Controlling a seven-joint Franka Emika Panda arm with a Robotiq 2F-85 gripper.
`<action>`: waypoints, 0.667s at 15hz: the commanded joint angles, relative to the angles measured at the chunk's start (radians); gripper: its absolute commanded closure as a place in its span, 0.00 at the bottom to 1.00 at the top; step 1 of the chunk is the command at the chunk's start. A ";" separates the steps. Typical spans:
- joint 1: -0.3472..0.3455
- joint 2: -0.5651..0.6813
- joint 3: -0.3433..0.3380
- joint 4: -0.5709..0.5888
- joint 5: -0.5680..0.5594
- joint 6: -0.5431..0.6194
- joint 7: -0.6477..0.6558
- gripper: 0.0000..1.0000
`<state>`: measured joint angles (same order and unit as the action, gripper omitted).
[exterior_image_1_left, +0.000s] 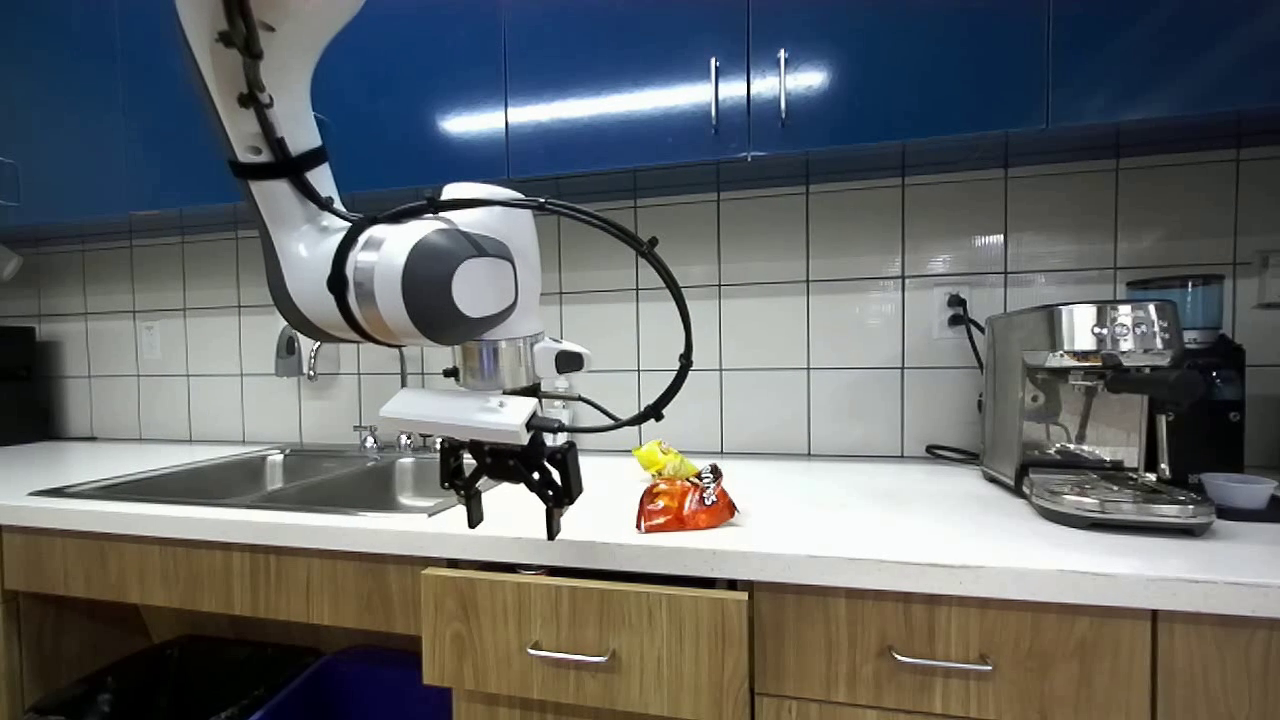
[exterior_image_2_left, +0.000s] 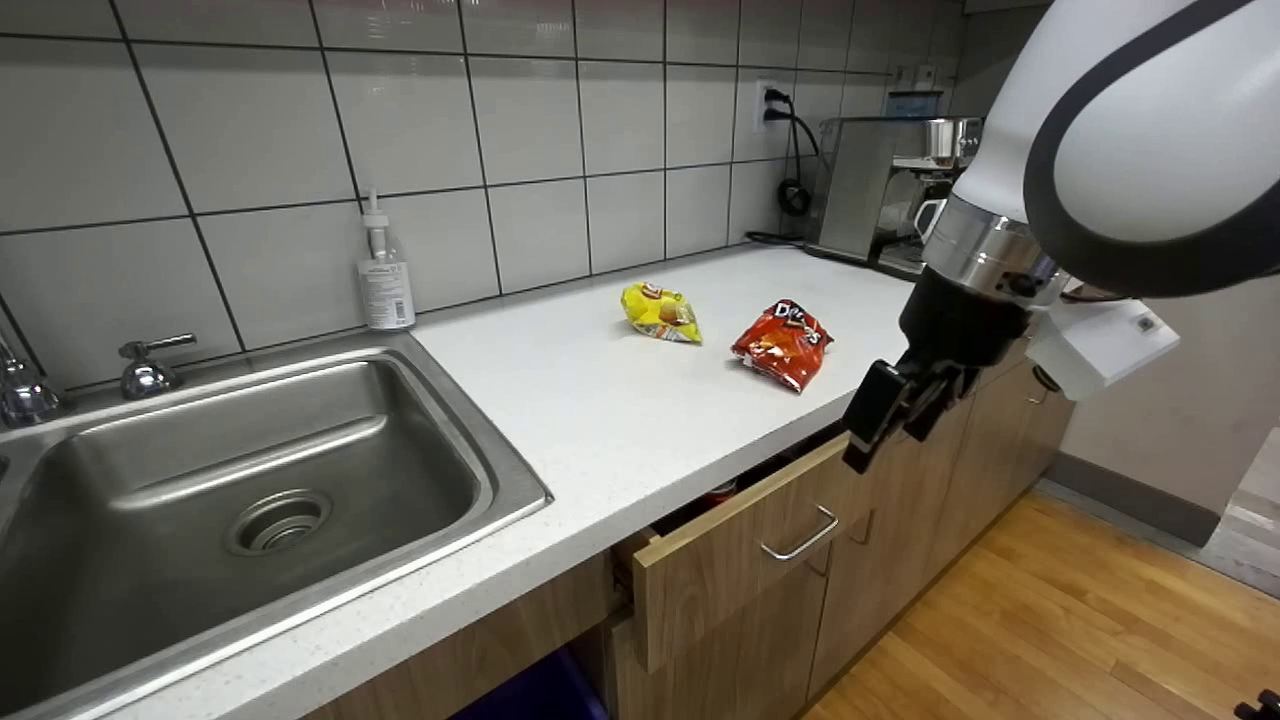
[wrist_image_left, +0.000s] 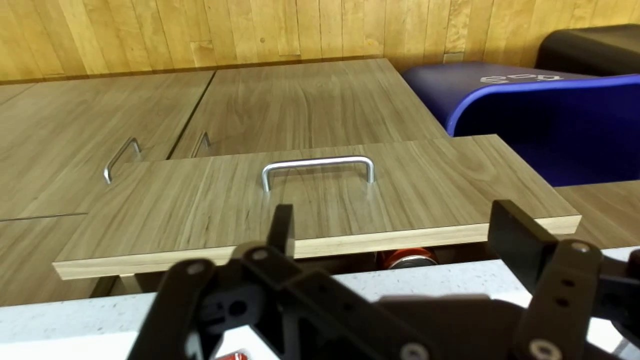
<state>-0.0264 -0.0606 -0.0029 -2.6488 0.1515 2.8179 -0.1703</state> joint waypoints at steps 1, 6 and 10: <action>-0.002 0.022 -0.001 0.035 -0.099 -0.013 0.125 0.00; 0.009 0.018 -0.005 0.024 -0.087 -0.002 0.107 0.00; 0.009 0.022 -0.005 0.028 -0.087 -0.002 0.107 0.00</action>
<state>-0.0230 -0.0378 -0.0029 -2.6211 0.0684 2.8179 -0.0683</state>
